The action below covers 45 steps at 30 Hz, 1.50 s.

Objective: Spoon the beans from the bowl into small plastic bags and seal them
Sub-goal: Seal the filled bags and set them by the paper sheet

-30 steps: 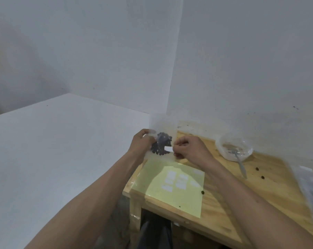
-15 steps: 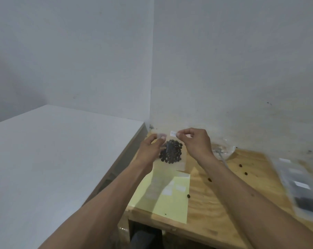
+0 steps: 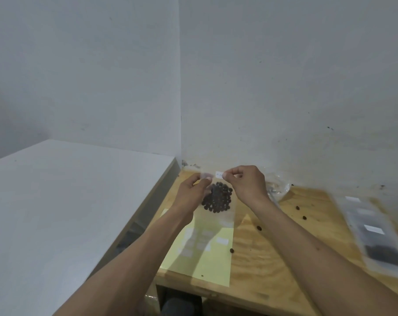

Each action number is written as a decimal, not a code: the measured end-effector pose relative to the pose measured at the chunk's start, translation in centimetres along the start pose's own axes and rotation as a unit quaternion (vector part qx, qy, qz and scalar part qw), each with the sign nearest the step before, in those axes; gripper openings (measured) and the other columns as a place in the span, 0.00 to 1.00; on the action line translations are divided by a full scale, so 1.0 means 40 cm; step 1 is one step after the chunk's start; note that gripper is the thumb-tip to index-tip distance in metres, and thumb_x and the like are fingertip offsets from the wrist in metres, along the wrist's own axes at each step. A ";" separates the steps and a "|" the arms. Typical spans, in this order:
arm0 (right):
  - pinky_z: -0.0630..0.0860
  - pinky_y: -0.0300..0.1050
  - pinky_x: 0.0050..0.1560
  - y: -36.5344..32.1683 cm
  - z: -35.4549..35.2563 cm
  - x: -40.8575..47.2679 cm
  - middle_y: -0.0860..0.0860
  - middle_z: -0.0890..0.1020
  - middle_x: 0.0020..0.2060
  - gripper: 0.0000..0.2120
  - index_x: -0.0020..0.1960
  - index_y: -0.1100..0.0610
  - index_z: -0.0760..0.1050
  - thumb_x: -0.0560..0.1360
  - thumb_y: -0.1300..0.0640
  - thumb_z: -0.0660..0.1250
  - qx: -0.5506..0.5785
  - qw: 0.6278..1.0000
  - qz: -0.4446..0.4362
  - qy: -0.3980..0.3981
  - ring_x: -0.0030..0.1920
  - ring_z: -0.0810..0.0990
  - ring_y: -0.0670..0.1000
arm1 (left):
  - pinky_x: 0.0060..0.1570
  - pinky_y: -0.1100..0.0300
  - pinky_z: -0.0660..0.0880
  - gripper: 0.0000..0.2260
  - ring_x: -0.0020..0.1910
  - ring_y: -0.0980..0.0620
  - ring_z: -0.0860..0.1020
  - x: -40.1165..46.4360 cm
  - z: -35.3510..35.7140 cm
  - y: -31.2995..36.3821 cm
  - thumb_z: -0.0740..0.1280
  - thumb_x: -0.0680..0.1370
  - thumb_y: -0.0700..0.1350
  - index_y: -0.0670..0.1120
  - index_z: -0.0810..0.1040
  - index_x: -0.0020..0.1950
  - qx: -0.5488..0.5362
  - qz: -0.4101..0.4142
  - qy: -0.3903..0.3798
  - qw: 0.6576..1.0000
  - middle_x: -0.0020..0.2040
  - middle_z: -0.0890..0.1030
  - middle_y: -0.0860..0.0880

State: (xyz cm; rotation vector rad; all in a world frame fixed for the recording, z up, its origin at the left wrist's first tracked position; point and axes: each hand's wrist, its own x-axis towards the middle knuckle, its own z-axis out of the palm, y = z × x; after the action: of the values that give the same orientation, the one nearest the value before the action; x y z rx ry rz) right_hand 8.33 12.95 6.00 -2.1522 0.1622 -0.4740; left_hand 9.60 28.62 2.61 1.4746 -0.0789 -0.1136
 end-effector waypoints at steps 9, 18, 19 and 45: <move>0.77 0.47 0.51 0.027 0.015 -0.001 0.49 0.80 0.55 0.05 0.46 0.47 0.84 0.75 0.47 0.73 -0.049 0.998 -0.022 0.023 0.53 0.80 0.48 | 0.41 0.63 0.73 0.10 0.35 0.58 0.79 0.006 0.037 0.010 0.73 0.78 0.50 0.42 0.83 0.50 0.034 0.042 0.031 0.998 0.35 0.83 0.54; 0.79 0.47 0.52 0.062 -0.027 -0.001 0.50 0.83 0.50 0.29 0.60 0.54 0.72 0.67 0.47 0.82 0.175 0.979 0.106 -0.019 0.49 0.82 0.50 | 0.41 0.61 0.80 0.10 0.37 0.50 0.82 0.005 0.056 0.008 0.71 0.80 0.43 0.35 0.81 0.52 0.018 0.062 -0.004 0.998 0.43 0.87 0.44; 0.79 0.48 0.50 0.068 -0.031 0.003 0.51 0.84 0.47 0.24 0.56 0.57 0.77 0.66 0.49 0.82 0.185 0.977 0.105 -0.027 0.46 0.83 0.50 | 0.40 0.62 0.80 0.10 0.38 0.51 0.82 0.005 0.059 0.008 0.71 0.80 0.43 0.35 0.81 0.53 0.017 0.059 -0.006 0.998 0.43 0.87 0.43; 0.82 0.56 0.58 0.451 -0.546 -0.136 0.53 0.86 0.50 0.14 0.59 0.53 0.84 0.74 0.56 0.74 0.055 0.960 0.186 0.203 0.50 0.85 0.54 | 0.34 0.57 0.81 0.08 0.32 0.47 0.79 -0.038 0.604 -0.085 0.67 0.80 0.34 0.39 0.82 0.41 0.091 -0.004 -0.163 0.982 0.34 0.81 0.42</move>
State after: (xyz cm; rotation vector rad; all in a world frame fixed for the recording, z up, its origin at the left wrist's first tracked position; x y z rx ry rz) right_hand -4.18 -12.64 1.37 -1.8351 0.7390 -0.6782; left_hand 5.05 4.64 1.54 1.6284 -0.3584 -0.3623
